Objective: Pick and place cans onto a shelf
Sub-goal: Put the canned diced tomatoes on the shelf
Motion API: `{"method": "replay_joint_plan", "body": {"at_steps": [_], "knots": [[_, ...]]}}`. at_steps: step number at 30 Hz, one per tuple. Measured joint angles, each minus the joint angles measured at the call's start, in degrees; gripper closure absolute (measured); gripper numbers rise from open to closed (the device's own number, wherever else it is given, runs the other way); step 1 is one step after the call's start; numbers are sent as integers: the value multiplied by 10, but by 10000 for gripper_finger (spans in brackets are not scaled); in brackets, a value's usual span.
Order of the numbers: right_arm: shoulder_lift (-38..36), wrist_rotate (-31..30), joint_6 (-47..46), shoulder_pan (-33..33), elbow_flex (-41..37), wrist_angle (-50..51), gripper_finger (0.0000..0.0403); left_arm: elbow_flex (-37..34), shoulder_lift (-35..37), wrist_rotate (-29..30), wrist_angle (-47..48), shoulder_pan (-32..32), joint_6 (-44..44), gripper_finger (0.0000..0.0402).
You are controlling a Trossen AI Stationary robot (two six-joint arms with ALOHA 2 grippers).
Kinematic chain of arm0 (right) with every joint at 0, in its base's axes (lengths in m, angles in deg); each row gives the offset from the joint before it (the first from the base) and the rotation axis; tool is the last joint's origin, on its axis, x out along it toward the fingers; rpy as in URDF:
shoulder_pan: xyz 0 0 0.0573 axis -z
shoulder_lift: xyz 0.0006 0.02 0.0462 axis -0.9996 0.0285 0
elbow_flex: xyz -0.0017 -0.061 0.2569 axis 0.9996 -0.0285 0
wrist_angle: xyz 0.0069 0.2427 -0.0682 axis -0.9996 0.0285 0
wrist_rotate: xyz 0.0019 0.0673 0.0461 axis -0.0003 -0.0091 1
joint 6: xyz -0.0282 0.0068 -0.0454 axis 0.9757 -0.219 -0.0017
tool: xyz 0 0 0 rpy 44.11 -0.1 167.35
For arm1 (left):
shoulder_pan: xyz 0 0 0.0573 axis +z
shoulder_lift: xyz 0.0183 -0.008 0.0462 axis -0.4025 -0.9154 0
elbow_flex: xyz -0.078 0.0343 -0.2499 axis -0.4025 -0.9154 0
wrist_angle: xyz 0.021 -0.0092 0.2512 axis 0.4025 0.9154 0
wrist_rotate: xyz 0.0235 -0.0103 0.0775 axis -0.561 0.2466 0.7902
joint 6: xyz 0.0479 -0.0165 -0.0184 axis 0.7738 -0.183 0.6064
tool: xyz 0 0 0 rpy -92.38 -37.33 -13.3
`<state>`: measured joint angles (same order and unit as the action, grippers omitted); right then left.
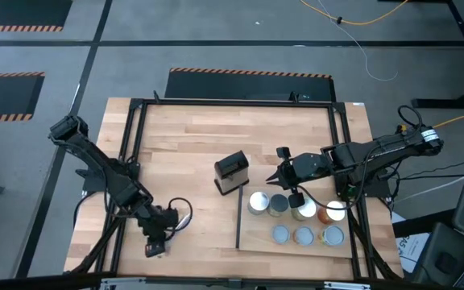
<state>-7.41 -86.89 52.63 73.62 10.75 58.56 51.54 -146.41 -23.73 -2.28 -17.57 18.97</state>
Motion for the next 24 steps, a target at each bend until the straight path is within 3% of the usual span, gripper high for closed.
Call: {"method": "replay_joint_plan", "body": {"at_steps": [6, 14, 20, 24], "knots": [[0, 0, 0, 0, 0, -1, 366, 18, 0, 135, -29, 21, 46, 401], [0, 0, -2, 0, 0, -1, 366, 21, -3, 246, -128, 51, 194, 402], [0, 0, -6, 0, 0, -1, 366, 21, -3, 238, -202, 74, 310, 401], [0, 0, -61, 0, 0, -1, 366, 28, -3, 209, -218, 88, 357, 401]]}}
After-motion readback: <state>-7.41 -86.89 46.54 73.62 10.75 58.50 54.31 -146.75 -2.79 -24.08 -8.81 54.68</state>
